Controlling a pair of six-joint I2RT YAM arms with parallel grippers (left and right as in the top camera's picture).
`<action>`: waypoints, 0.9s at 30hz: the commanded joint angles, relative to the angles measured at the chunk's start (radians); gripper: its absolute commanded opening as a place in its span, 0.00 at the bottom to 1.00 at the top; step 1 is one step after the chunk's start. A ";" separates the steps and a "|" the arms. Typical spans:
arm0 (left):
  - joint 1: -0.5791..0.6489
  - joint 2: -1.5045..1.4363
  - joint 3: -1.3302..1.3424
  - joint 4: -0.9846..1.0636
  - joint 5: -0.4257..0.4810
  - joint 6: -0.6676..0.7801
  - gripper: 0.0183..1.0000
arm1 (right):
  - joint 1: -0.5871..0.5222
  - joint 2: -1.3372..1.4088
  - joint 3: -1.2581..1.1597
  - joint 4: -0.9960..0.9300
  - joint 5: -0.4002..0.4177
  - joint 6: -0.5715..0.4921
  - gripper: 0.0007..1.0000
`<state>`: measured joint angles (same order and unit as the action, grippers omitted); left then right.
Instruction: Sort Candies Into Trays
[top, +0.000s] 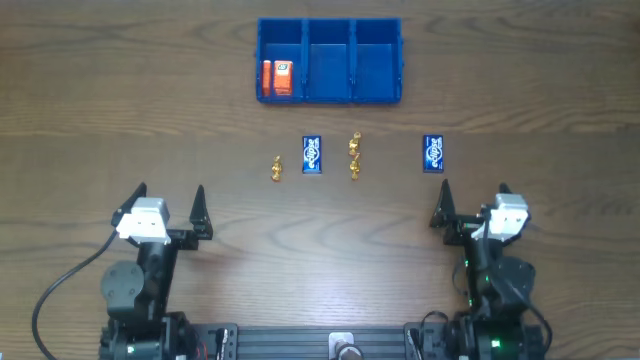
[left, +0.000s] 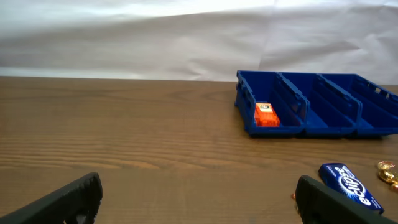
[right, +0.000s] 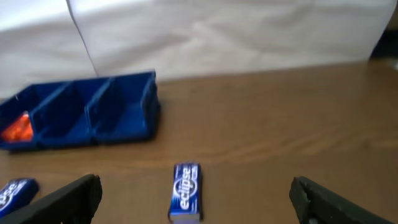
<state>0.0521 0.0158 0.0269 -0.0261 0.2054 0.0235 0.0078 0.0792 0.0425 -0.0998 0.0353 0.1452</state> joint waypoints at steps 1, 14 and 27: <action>0.000 -0.008 -0.022 -0.029 0.029 0.007 1.00 | 0.001 0.278 0.323 -0.138 -0.029 0.029 1.00; 0.000 -0.008 -0.022 -0.029 0.029 0.007 1.00 | 0.008 1.415 1.343 -0.938 -0.031 -0.064 1.00; 0.000 -0.008 -0.022 -0.029 0.029 0.007 1.00 | 0.035 1.883 1.358 -0.857 -0.032 -0.057 1.00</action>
<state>0.0513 0.0139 0.0277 -0.0273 0.2119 0.0238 0.0299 1.9179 1.3865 -0.9741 0.0059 0.0944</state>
